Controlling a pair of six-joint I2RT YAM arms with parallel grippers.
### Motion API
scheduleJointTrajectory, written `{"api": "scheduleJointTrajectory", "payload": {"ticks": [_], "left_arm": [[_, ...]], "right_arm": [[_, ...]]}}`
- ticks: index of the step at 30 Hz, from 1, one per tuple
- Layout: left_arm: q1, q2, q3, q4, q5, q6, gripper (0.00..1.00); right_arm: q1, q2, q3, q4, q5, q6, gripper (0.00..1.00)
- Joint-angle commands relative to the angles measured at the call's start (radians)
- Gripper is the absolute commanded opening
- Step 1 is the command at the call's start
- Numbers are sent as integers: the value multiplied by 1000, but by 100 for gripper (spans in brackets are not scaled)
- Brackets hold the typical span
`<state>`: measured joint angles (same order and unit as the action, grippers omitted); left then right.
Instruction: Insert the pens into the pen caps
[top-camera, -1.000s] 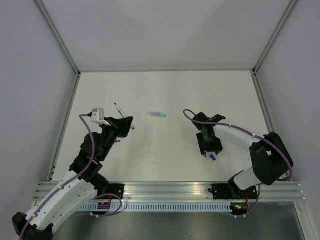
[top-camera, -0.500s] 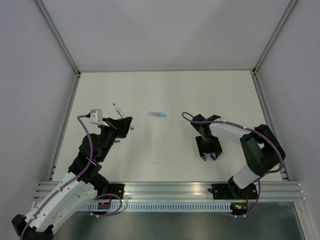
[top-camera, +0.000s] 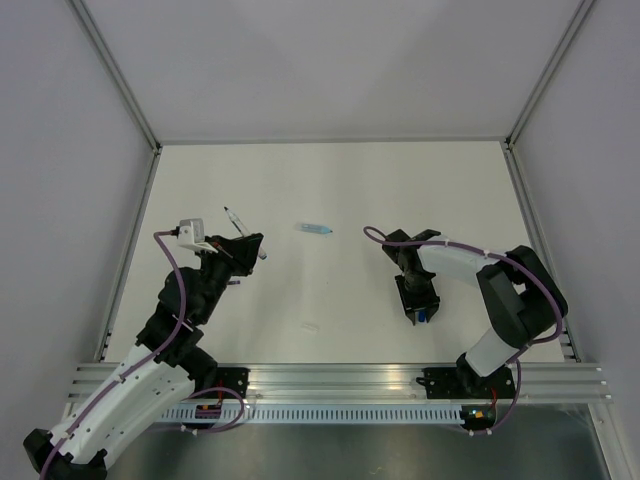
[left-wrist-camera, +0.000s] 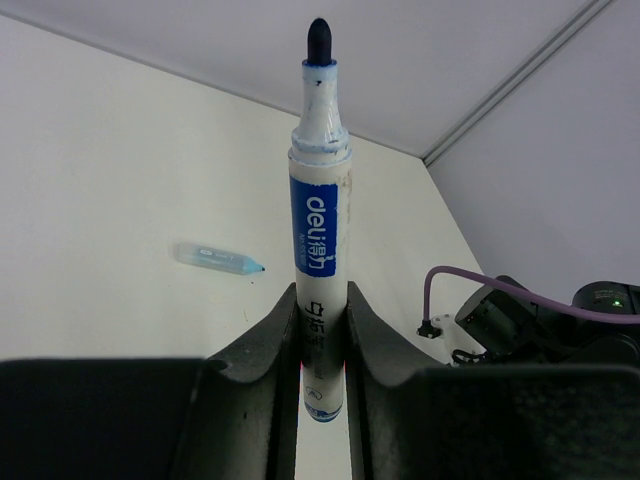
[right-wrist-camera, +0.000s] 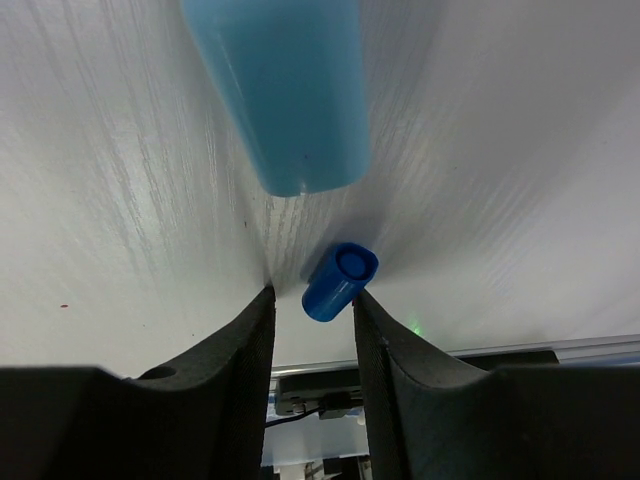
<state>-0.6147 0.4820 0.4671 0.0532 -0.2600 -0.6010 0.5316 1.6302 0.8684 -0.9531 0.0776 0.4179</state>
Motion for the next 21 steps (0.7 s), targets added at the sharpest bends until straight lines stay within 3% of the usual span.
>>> {"api": "scheduleJointTrajectory", "payload": {"ticks": [1,12,21], "left_arm": [[0,-3,7,8,-21,0,2],[0,1,7,8,-24,-2,2],[0,1,8,7,-25,-3,2]], "right_arm": [[-5,8,-5,28,8,-2,42],[-7,57,-2,25,62,28,48],[-13,80,-11,82,25,56,47]]}}
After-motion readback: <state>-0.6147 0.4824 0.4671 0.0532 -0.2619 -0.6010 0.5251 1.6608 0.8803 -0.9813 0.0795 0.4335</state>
